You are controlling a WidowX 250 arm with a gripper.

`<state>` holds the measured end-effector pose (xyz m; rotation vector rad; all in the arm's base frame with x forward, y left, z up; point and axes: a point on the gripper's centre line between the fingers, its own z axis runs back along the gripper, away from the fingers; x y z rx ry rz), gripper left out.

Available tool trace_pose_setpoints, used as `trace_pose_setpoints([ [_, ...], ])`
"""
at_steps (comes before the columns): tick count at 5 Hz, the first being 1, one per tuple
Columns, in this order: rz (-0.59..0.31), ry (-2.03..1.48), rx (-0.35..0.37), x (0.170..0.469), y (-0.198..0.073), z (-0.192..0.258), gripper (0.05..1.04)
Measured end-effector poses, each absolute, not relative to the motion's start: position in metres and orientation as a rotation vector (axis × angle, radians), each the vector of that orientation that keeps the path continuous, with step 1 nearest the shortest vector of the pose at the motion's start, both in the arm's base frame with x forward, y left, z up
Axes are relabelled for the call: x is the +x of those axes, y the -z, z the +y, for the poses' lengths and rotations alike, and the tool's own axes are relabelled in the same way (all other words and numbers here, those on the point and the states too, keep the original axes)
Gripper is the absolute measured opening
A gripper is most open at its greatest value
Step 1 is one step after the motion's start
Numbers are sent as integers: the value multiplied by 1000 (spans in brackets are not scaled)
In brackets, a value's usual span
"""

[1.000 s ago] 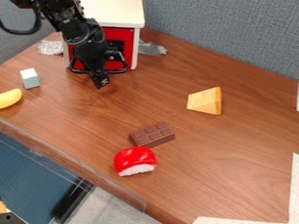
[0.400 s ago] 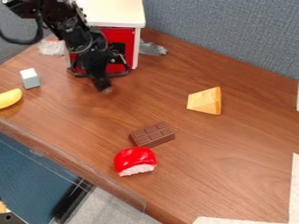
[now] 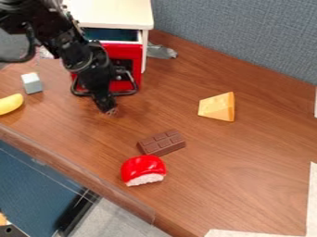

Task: Open the drawer

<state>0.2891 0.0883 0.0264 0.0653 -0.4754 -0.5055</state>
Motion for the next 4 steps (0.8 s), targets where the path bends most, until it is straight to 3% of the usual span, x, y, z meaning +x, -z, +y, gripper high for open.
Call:
trace_pose_setpoints([
  [4, -488, 528, 87, 257, -22, 77, 320],
])
